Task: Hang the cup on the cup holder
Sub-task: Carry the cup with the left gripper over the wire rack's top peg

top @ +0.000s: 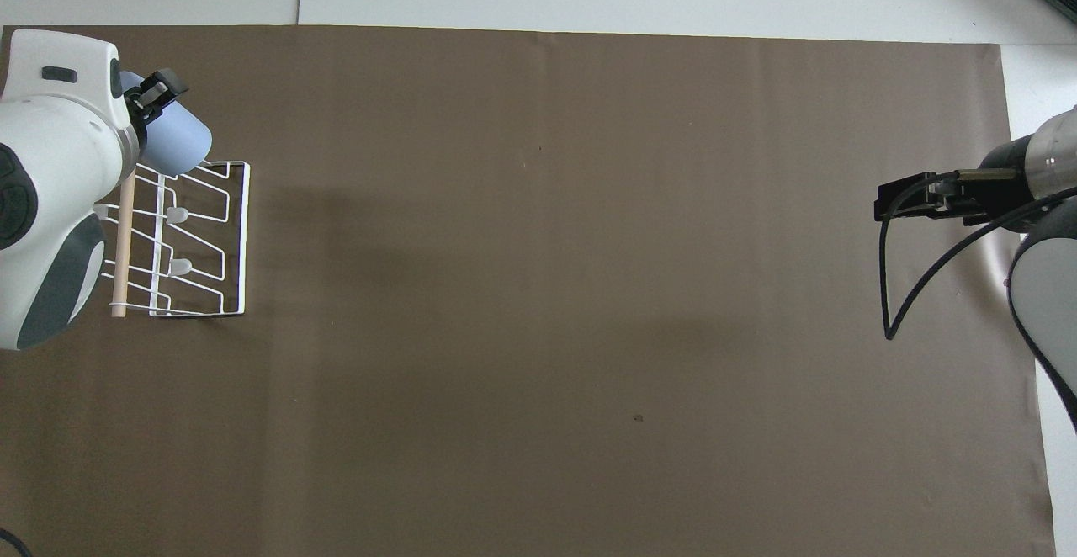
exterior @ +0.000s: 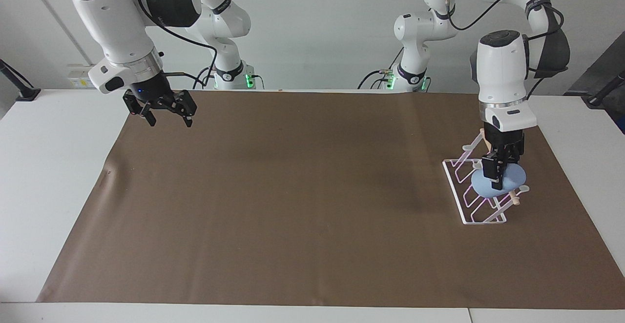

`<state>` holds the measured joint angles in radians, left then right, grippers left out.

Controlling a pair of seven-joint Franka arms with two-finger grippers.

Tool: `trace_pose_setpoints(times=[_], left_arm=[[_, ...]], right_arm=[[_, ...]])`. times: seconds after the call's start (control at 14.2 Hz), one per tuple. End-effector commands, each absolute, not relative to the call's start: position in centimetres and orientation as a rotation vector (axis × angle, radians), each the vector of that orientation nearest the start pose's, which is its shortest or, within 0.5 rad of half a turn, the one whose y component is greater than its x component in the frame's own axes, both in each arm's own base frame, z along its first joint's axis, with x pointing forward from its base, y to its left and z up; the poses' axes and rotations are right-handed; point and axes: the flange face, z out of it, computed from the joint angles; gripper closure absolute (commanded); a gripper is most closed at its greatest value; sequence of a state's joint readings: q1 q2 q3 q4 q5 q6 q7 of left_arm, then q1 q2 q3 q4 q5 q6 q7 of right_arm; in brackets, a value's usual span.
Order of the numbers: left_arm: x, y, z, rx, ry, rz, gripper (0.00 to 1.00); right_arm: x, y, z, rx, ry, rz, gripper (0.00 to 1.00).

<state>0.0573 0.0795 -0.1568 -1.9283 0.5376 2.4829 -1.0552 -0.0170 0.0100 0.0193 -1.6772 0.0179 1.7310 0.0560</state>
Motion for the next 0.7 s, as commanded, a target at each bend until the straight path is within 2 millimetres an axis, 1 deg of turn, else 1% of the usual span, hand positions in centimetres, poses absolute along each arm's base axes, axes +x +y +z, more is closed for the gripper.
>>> trace_pose_setpoints(times=[0.0, 0.21, 0.35, 0.42, 0.49, 0.63], left_arm=[[60.4, -5.8, 47.9, -2.771, -0.798, -0.941, 1.0], [59.7, -6.0, 46.0, -2.785, -0.81, -0.937, 1.0], [59.1, -5.9, 44.8, -2.788, -0.787, -0.924, 1.0], [59.0, -5.2, 44.6, -2.783, -0.8, -0.921, 1.0], [58.7, -5.2, 44.1, -2.786, -0.799, -0.913, 1.0], [58.3, -4.7, 43.5, -2.79, -0.804, -0.904, 1.0]], right_arm=[[56.6, 0.1, 58.3, -3.143, 0.119, -0.068, 0.0], [56.7, -0.2, 58.4, -3.15, 0.123, -0.071, 0.0], [56.7, -0.9, 58.4, -3.182, 0.127, -0.076, 0.0], [56.7, -1.8, 58.4, -3.186, 0.145, -0.078, 0.0], [56.7, -2.1, 58.4, -3.186, 0.157, -0.083, 0.0], [56.6, -3.8, 58.3, -3.185, 0.203, -0.084, 0.0]])
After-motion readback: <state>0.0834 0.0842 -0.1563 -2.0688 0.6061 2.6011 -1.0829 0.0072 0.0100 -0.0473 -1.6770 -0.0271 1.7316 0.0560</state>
